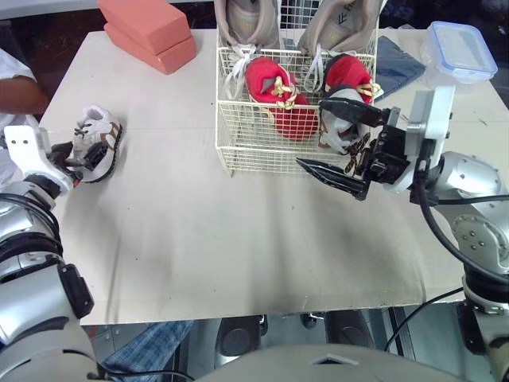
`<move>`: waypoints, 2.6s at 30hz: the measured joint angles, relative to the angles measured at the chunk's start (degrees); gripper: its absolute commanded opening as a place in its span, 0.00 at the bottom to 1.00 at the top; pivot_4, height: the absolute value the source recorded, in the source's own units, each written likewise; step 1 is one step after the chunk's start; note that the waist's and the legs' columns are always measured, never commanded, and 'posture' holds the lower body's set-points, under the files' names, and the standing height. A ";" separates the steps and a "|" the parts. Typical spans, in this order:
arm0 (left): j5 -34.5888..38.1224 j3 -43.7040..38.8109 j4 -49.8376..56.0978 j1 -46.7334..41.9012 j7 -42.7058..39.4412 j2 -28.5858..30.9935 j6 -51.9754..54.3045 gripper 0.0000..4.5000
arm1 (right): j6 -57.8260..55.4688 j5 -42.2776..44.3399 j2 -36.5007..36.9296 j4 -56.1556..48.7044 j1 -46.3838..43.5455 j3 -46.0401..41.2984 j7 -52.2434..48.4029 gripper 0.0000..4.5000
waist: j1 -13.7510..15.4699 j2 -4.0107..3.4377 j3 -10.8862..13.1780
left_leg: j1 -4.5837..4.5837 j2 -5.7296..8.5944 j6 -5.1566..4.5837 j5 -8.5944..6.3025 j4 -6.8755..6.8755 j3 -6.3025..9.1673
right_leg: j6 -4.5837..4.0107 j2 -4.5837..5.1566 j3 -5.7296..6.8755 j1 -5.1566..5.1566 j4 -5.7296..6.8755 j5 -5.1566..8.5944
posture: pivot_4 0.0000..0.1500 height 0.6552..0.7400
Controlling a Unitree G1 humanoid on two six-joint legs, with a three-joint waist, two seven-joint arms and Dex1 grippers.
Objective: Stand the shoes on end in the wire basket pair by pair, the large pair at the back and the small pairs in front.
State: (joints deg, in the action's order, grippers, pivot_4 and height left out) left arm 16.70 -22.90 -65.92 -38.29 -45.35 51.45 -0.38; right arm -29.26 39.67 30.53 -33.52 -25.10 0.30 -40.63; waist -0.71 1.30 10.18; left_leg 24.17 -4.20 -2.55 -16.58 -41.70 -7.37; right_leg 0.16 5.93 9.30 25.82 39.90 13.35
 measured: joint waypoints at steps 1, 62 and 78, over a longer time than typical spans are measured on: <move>0.01 0.01 -0.10 -0.14 -0.08 -0.07 0.03 0.81 | 0.05 -0.09 -0.18 -0.29 0.52 0.00 0.07 1.00 | 0.02 0.00 0.00 | 0.00 0.00 0.00 0.00 0.00 0.01 | 0.00 0.00 0.00 0.00 0.00 0.00 | 1.00 0.36; 21.78 20.41 87.35 21.24 5.20 -32.87 7.58 0.64 | -15.98 20.32 -16.71 7.34 -9.86 -2.62 27.65 0.00 | 0.14 -0.08 0.01 | 0.48 0.02 0.00 0.01 -0.49 0.65 | -0.04 -0.03 0.27 -0.07 0.03 -0.03 | 1.00 0.36; 54.17 7.77 83.48 15.99 -8.94 -11.55 36.08 0.99 | -15.31 26.34 -7.08 8.26 -7.35 -5.91 5.24 0.00 | 0.39 -0.17 0.06 | 0.50 0.02 0.00 0.01 -0.44 0.73 | -0.02 -0.04 0.30 -0.08 -0.04 -0.01 | 1.00 0.36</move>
State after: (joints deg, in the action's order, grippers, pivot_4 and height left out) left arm 70.87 -15.14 17.56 -22.30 -54.29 39.90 35.71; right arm -44.57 66.01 23.45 -25.26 -32.45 -5.61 -35.39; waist -0.32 1.13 10.25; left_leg 24.67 -4.18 -2.55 -16.57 -42.14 -6.64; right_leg 0.14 5.89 9.60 25.74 39.86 13.34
